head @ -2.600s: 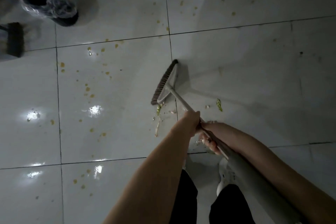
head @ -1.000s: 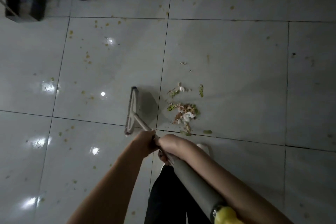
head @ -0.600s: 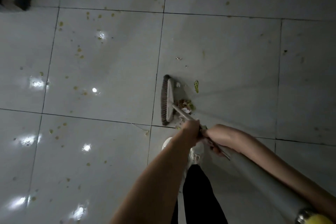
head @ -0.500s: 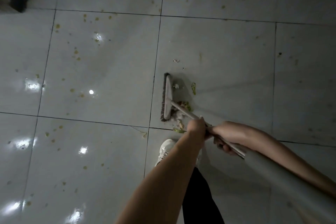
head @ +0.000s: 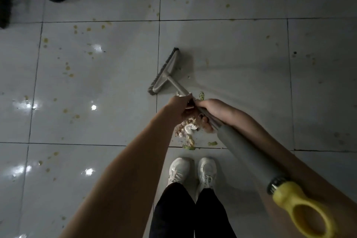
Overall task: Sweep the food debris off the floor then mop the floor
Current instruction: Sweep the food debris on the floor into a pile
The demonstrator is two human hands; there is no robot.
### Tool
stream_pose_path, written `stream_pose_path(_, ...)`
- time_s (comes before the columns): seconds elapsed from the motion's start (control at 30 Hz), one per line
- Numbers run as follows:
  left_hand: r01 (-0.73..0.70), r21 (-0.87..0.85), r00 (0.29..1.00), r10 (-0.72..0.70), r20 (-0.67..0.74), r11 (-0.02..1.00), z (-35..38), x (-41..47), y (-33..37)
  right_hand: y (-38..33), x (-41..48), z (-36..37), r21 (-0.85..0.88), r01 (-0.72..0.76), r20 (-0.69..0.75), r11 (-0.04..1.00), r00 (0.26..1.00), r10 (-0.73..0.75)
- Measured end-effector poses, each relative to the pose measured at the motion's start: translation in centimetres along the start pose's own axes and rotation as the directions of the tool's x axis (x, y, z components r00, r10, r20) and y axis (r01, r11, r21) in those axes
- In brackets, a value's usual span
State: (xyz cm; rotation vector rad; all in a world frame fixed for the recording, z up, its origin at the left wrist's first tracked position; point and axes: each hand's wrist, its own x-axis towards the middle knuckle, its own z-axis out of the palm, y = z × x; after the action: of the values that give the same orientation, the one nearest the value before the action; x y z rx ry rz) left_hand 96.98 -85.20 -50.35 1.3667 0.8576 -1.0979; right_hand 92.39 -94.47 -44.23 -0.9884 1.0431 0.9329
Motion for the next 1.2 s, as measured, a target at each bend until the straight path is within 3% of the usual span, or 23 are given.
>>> stream_pose_path(0.23, 0.212, 0.16, 0.96, -0.236, 0.149, 0.964, 1.7, -1.0, -2.8, 3.7, -2.0, -2.9, 0.238, -0.175, 0.055, 0.955, 0.985, 0.166)
stream_pose_path(0.37, 0.276, 0.241, 0.918, -0.33, 0.219, 0.93, 2.1, -3.8, -4.7, 6.0, -5.0, -2.7, 0.296, -0.132, 0.009, 0.946, 0.991, 0.136)
stream_pose_path(0.47, 0.259, 0.196, 0.913, -0.306, 0.269, 0.946, 1.7, -6.2, -4.8, 6.0, -7.0, -2.2, 0.253, -0.121, 0.003, 0.96, 0.992, 0.124)
stream_pose_path(0.6, 0.189, 0.124, 0.935, -0.217, 0.279, 0.974, 0.5, -8.2, -3.9, 5.5, -8.3, -1.0, 0.258, -0.219, 0.092, 0.941, 0.975, 0.202)
stream_pose_path(0.8, 0.042, 0.054, 0.975, -0.053, 0.218, 0.998, -2.5, -6.4, 0.6, 2.2, -4.9, 2.1, 0.119, 0.013, 0.079, 0.993, 0.997, -0.022)
stream_pose_path(0.93, -0.037, -0.032, 0.991, 0.041, 0.127, 0.999, -3.1, -2.1, 4.7, -2.9, -0.9, 3.6, 0.198, 0.071, 0.109, 0.978, 0.99, -0.094)
stream_pose_path(1.03, -0.04, -0.039, 0.997, 0.042, 0.069, 0.998, -3.3, 1.5, 7.2, -6.2, 2.3, 4.2, 0.19, 0.093, 0.099, 0.977, 0.989, -0.113)
stream_pose_path(1.2, 0.097, 0.183, 0.995, -0.101, 0.01, 0.978, -2.3, 3.8, 7.1, -5.3, 4.0, 3.5, 0.307, 0.002, 0.107, 0.952, 0.994, -0.037)
